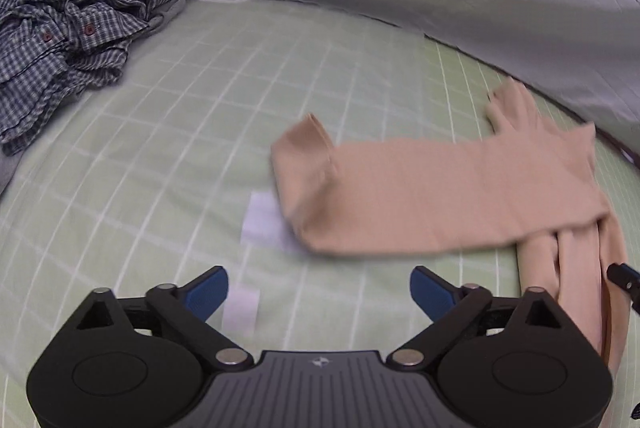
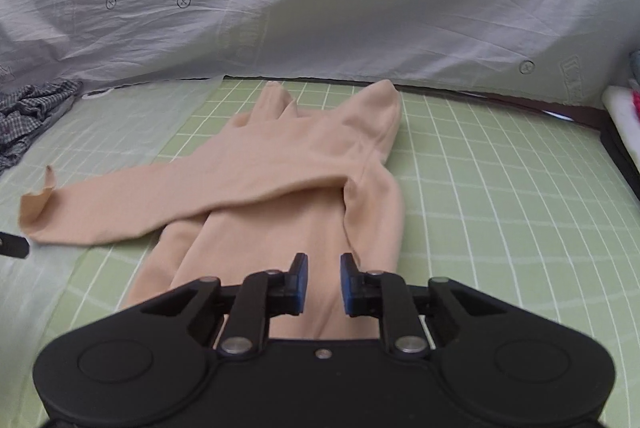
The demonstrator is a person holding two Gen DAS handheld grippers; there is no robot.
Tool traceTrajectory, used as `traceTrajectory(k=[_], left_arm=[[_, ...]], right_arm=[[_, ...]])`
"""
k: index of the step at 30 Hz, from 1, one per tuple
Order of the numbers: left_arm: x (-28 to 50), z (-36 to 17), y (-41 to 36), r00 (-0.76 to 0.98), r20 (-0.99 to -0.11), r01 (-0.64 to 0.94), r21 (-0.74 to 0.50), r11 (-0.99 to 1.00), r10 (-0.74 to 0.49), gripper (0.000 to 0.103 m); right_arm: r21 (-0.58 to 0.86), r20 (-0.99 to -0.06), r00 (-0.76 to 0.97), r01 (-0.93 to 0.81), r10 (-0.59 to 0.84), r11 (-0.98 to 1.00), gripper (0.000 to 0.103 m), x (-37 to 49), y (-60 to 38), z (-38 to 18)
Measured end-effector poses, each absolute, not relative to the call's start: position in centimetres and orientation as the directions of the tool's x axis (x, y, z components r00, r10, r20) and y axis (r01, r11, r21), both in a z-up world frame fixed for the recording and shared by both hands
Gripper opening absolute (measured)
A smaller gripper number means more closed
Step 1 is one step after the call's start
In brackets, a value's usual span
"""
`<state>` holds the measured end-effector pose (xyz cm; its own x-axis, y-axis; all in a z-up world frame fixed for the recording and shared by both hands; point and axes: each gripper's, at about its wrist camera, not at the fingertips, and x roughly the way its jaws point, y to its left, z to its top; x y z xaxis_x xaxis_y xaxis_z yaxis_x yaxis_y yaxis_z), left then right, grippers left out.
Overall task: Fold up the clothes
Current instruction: 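Grasp the crossed sleeve with the left tool and fold it along the body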
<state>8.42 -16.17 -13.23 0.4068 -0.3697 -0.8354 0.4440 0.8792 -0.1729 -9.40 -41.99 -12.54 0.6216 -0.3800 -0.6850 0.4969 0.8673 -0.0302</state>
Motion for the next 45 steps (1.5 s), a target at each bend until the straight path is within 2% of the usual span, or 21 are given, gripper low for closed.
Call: traceTrajectory(k=[6, 8, 11, 12, 13, 14, 15, 18, 22, 24, 28, 31, 33, 35, 37, 40, 45], left_arm=[[12.5, -13.8, -17.8, 0.400, -0.845, 0.445, -0.160, 0.881, -0.355, 0.093], [13.0, -14.3, -18.1, 0.395, -0.847, 0.459, -0.154, 0.875, -0.356, 0.092], [13.4, -14.8, -18.3, 0.408, -0.846, 0.462, -0.134, 0.877, -0.344, 0.080], [13.3, -14.7, -18.2, 0.424, -0.838, 0.465, -0.123, 0.877, -0.343, 0.066], [13.4, -14.7, -18.2, 0.433, -0.832, 0.470, -0.119, 0.874, -0.346, 0.047], [13.5, -14.6, -18.1, 0.439, -0.827, 0.476, -0.117, 0.872, -0.351, 0.036], [13.7, -14.6, -17.9, 0.439, -0.825, 0.473, -0.124, 0.872, -0.355, 0.016], [14.4, -14.1, -17.0, 0.449, -0.807, 0.445, -0.170, 0.879, -0.383, 0.009], [14.9, -11.9, -15.5, 0.510, -0.750, 0.402, -0.227, 0.887, -0.422, 0.008], [15.1, -10.8, -14.9, 0.537, -0.728, 0.388, -0.234, 0.891, -0.425, 0.008], [15.5, -11.1, -14.1, 0.540, -0.738, 0.354, -0.237, 0.905, -0.404, 0.009], [15.7, -12.7, -13.7, 0.498, -0.771, 0.330, -0.254, 0.909, -0.397, 0.009], [15.4, -13.3, -13.6, 0.484, -0.783, 0.332, -0.248, 0.910, -0.390, 0.009], [15.1, -13.9, -13.7, 0.475, -0.793, 0.332, -0.240, 0.912, -0.382, 0.011], [15.2, -14.3, -13.7, 0.461, -0.803, 0.323, -0.245, 0.914, -0.378, 0.012], [15.3, -14.8, -13.6, 0.451, -0.812, 0.315, -0.243, 0.917, -0.370, 0.012], [15.6, -14.9, -13.8, 0.444, -0.814, 0.323, -0.245, 0.914, -0.375, 0.013]], right_arm=[[-0.072, -0.723, 0.550, 0.543, -0.419, 0.837, 0.018, -5.4, -45.9, -13.4], [-0.089, -0.731, 0.547, 0.518, -0.409, 0.851, 0.011, -4.8, -46.3, -13.8], [-0.059, -0.739, 0.553, 0.516, -0.385, 0.854, 0.005, -4.8, -46.9, -13.8], [-0.020, -0.739, 0.562, 0.533, -0.372, 0.846, 0.004, -5.1, -47.3, -13.5], [0.020, -0.738, 0.571, 0.549, -0.358, 0.835, 0.004, -5.3, -47.8, -13.3], [0.062, -0.737, 0.582, 0.564, -0.344, 0.824, 0.004, -5.6, -48.2, -12.9], [0.109, -0.733, 0.598, 0.575, -0.326, 0.811, 0.004, -5.9, -48.7, -12.6], [0.267, -0.708, 0.653, 0.599, -0.268, 0.755, 0.004, -6.7, -49.9, -11.6], [0.417, -0.658, 0.720, 0.593, -0.221, 0.689, 0.004, -7.2, -50.5, -10.2], [0.447, -0.646, 0.735, 0.583, -0.207, 0.678, 0.004, -7.1, -50.3, -10.1], [0.454, -0.690, 0.708, 0.587, -0.152, 0.671, 0.005, -5.9, -49.8, -12.2], [0.431, -0.746, 0.656, 0.606, -0.113, 0.668, 0.015, -5.0, -49.6, -14.2], [0.439, -0.741, 0.662, 0.603, -0.111, 0.666, 0.027, -5.2, -49.4, -14.1], [0.452, -0.713, 0.690, 0.589, -0.125, 0.670, 0.048, -5.8, -49.5, -13.2], [0.472, -0.678, 0.720, 0.578, -0.145, 0.666, 0.050, -6.5, -50.0, -12.3], [0.515, -0.627, 0.758, 0.576, -0.178, 0.635, 0.060, -7.3, -51.6, -11.3], [0.522, -0.640, 0.746, 0.597, -0.183, 0.609, 0.059, -5.3, -55.6, -12.6]])
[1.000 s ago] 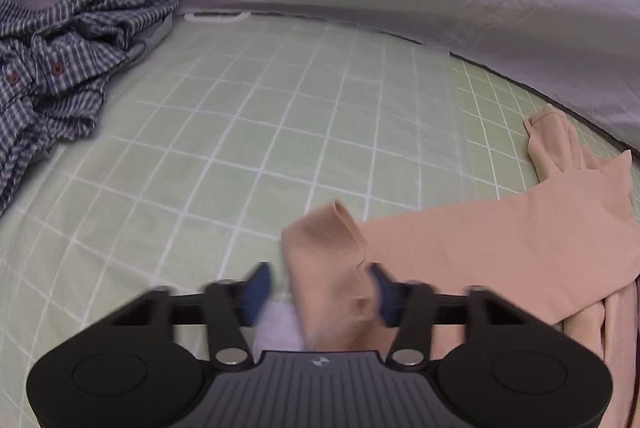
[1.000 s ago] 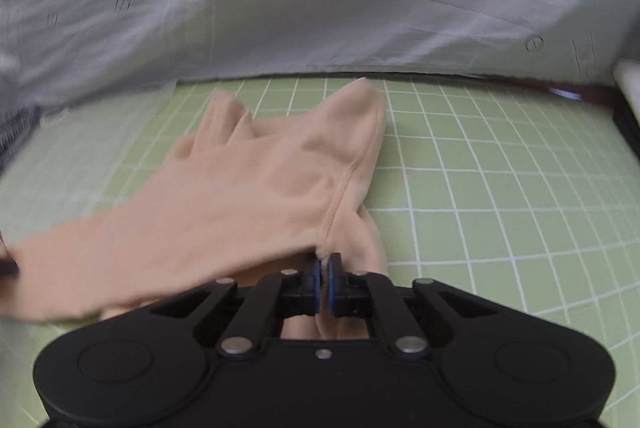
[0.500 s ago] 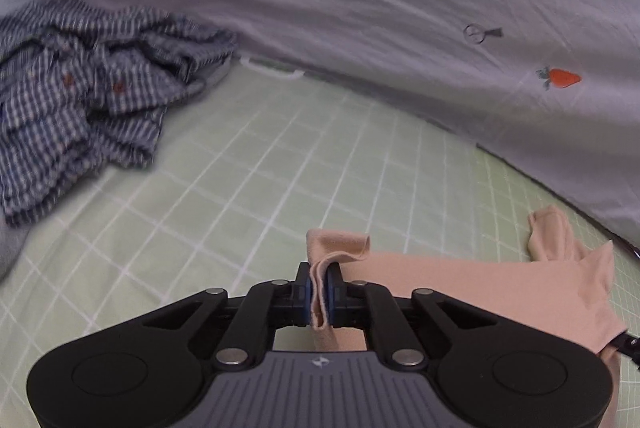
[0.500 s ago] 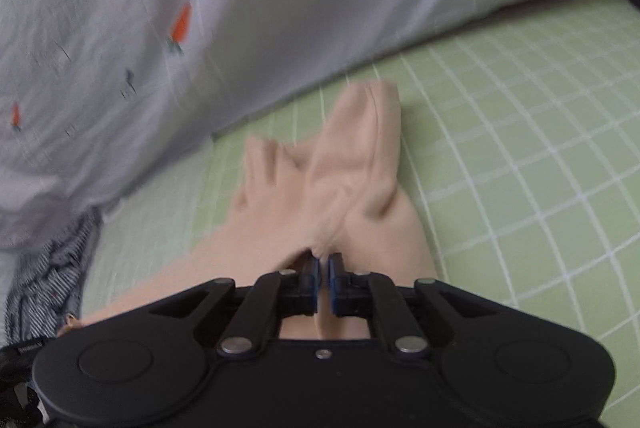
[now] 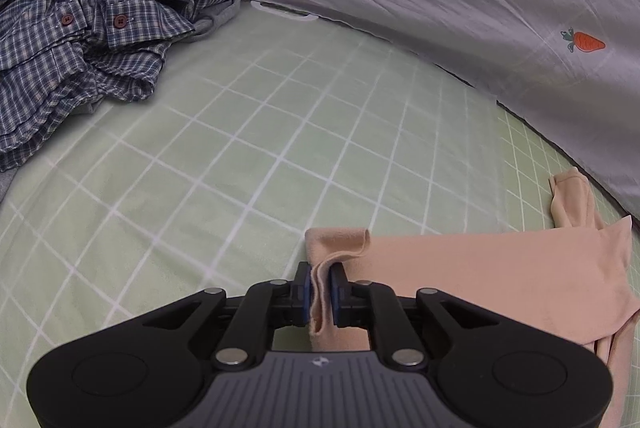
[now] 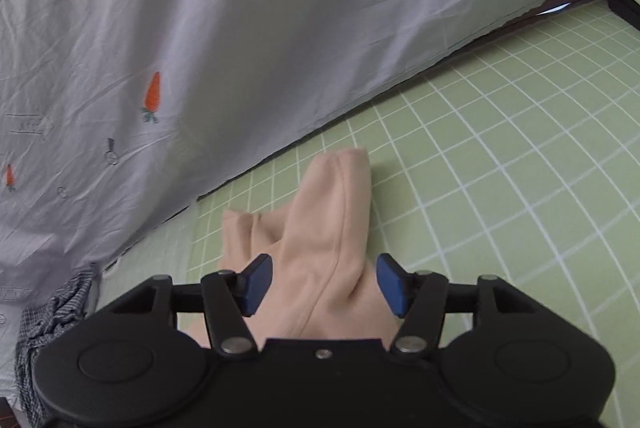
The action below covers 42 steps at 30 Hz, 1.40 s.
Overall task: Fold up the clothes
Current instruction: 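Grasp the crossed sleeve with the left tool and fold it along the body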
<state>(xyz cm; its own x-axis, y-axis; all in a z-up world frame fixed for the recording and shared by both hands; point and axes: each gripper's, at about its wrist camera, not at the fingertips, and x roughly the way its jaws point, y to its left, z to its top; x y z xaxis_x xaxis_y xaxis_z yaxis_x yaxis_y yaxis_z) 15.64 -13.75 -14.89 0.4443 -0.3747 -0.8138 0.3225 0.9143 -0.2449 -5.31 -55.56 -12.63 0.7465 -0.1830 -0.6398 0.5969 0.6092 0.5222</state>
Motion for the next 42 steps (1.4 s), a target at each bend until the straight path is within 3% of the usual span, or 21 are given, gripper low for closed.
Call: traceTrajectory(k=[4, 6, 7, 8, 19, 21, 23, 25, 29, 36, 38, 40, 42], left_arm=[[15.9, -15.0, -13.8, 0.442, -0.811, 0.318, -0.258, 0.912, -0.383, 0.017], [16.0, -15.1, -13.9, 0.441, -0.809, 0.326, -0.258, 0.910, -0.388, 0.016], [16.0, -15.1, -13.9, 0.442, -0.810, 0.327, -0.255, 0.910, -0.386, 0.013], [16.0, -15.1, -13.8, 0.443, -0.811, 0.327, -0.250, 0.911, -0.382, 0.010], [16.2, -15.5, -12.5, 0.441, -0.791, 0.257, -0.341, 0.904, -0.423, 0.009], [16.4, -15.5, -12.2, 0.436, -0.788, 0.233, -0.368, 0.900, -0.435, 0.008], [16.4, -15.3, -12.4, 0.424, -0.787, 0.235, -0.383, 0.893, -0.449, 0.007], [16.2, -14.8, -13.0, 0.410, -0.778, 0.261, -0.400, 0.879, -0.476, 0.005], [14.8, -12.8, -15.9, 0.366, -0.721, 0.377, -0.463, 0.802, -0.589, 0.005], [9.7, -8.5, -25.4, 0.027, -0.576, 0.628, -0.626, 0.462, -0.817, 0.008], [7.7, -8.0, -27.9, -0.060, -0.598, 0.687, -0.605, 0.401, -0.799, 0.028], [6.3, -8.2, -28.7, -0.038, -0.655, 0.702, -0.555, 0.446, -0.755, 0.078], [5.6, -8.7, -28.6, 0.020, -0.696, 0.693, -0.508, 0.512, -0.717, 0.082]], right_arm=[[0.571, -0.640, 0.756, 0.587, -0.137, 0.573, 0.057, -3.1, -58.2, -14.6], [0.568, -0.652, 0.747, 0.592, -0.127, 0.572, 0.048, -1.8, -59.0, -15.3], [0.564, -0.662, 0.740, 0.594, -0.116, 0.573, 0.021, -1.2, -59.3, -15.7], [0.558, -0.672, 0.733, 0.596, -0.106, 0.577, 0.004, -0.7, -59.6, -16.0], [0.463, -0.708, 0.687, 0.625, -0.162, 0.629, 0.005, 2.9, -61.8, -16.9], [0.441, -0.715, 0.677, 0.632, -0.177, 0.638, 0.012, 2.7, -61.4, -16.4], [0.417, -0.723, 0.659, 0.655, -0.207, 0.630, 0.040, 1.6, -60.9, -15.7], [0.404, -0.721, 0.650, 0.676, -0.240, 0.616, 0.056, -0.3, -60.3, -15.0], [0.374, -0.724, 0.628, 0.707, -0.288, 0.600, 0.075, -5.1, -58.5, -13.8], [0.310, -0.753, 0.551, 0.779, -0.359, 0.545, 0.084, -13.9, -54.4, -13.0], [0.316, -0.746, 0.553, 0.784, -0.371, 0.534, 0.094, -15.8, -53.2, -13.0], [0.324, -0.732, 0.558, 0.790, -0.392, 0.520, 0.103, -16.9, -52.3, -13.2], [0.327, -0.721, 0.565, 0.788, -0.401, 0.522, 0.103, -17.1, -51.6, -13.3]])
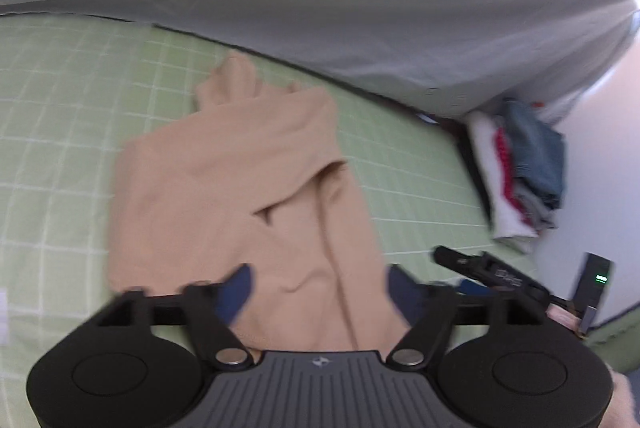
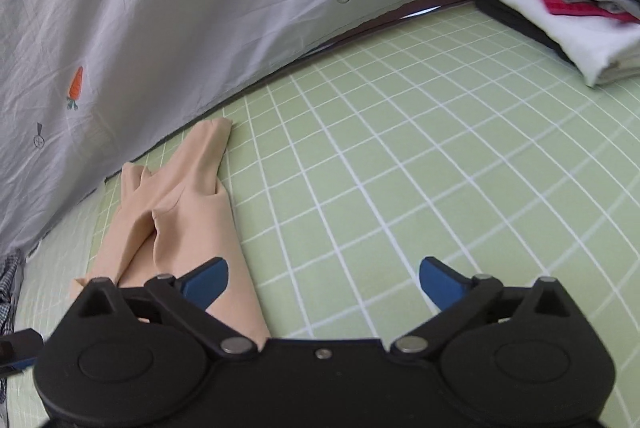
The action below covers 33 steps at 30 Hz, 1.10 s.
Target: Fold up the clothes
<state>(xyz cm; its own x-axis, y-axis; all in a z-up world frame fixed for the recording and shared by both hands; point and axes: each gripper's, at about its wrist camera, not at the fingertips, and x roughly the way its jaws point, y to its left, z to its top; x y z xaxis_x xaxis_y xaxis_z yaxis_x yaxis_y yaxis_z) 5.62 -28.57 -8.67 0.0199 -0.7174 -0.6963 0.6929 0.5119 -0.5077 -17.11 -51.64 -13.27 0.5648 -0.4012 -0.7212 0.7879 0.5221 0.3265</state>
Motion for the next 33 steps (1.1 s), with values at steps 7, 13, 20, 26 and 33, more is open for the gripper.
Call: traceTrajectory(k=[7, 13, 20, 26, 33], left_arm=[[7.3, -9.9, -24.9, 0.168, -0.810, 0.605, -0.365, 0.708, -0.562, 0.084], [8.2, -11.1, -21.8, 0.232, -0.857, 0.522, -0.289, 0.802, -0.460, 0.086], [8.8, -12.4, -21.2, 0.222, -0.883, 0.505, -0.259, 0.823, -0.414, 0.088], [8.4, -12.1, -21.8, 0.216, -0.877, 0.527, -0.266, 0.807, -0.430, 0.088], [7.0, -10.5, -21.3, 0.242, -0.843, 0.523, -0.303, 0.796, -0.480, 0.088]], right_arm=[[0.314, -0.687, 0.639, 0.691, -0.347, 0.651, 0.103, -14.3, -48.8, -12.9], [0.308, -0.681, 0.704, 0.523, -0.199, 0.795, 0.099, -9.3, -45.3, -12.8], [0.247, -0.718, 0.688, 0.391, -0.104, 0.887, 0.060, -6.4, -42.5, -14.0], [0.241, -0.741, 0.665, 0.391, -0.092, 0.888, 0.035, -6.7, -42.6, -14.9], [0.259, -0.697, 0.710, 0.385, -0.105, 0.886, 0.004, -8.7, -42.1, -13.1]])
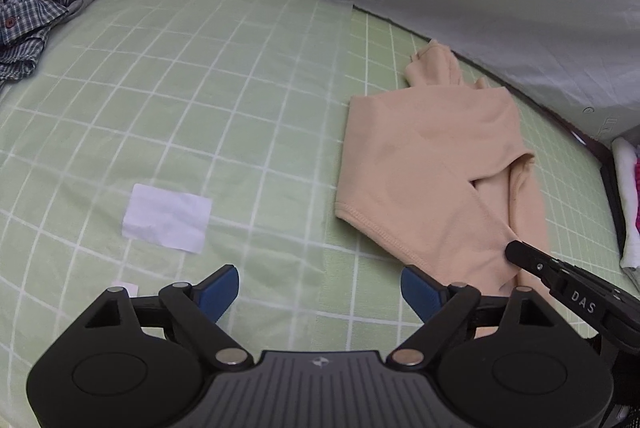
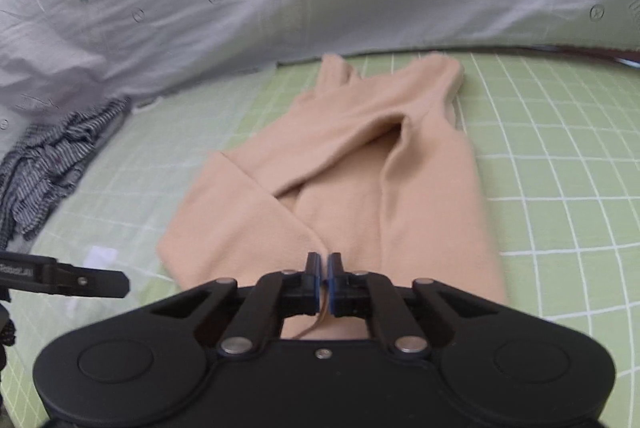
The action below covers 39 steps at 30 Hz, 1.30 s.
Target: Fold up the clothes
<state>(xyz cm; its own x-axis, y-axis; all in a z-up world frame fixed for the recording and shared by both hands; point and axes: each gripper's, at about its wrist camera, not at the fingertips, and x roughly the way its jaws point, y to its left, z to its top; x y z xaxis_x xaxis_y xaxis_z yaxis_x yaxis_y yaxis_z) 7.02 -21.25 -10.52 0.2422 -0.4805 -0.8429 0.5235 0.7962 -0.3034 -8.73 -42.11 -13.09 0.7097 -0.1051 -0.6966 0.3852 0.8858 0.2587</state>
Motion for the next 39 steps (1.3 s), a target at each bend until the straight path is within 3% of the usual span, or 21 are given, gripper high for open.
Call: traceTrajectory(k=[6, 19, 39], left_arm=[[4.0, -10.0, -20.1, 0.235, -0.832, 0.528, -0.324, 0.785, -0.502, 0.088], [-4.2, -9.6, -22.0, 0.154, -0.839, 0.666, -0.302, 0.682, -0.523, 0.089], [-11.2, -12.1, -21.6, 0.117, -0.878, 0.653, -0.285, 0.702, -0.465, 0.089]], right_arm=[[0.297, -0.639, 0.759, 0.391, -0.122, 0.871, 0.004, -12.3, -40.0, -10.6], [0.359, -0.632, 0.753, 0.494, -0.184, 0.792, 0.004, -22.1, -39.3, -10.1], [0.365, -0.738, 0.664, 0.544, -0.122, 0.756, 0.004, -28.0, -40.3, -13.6]])
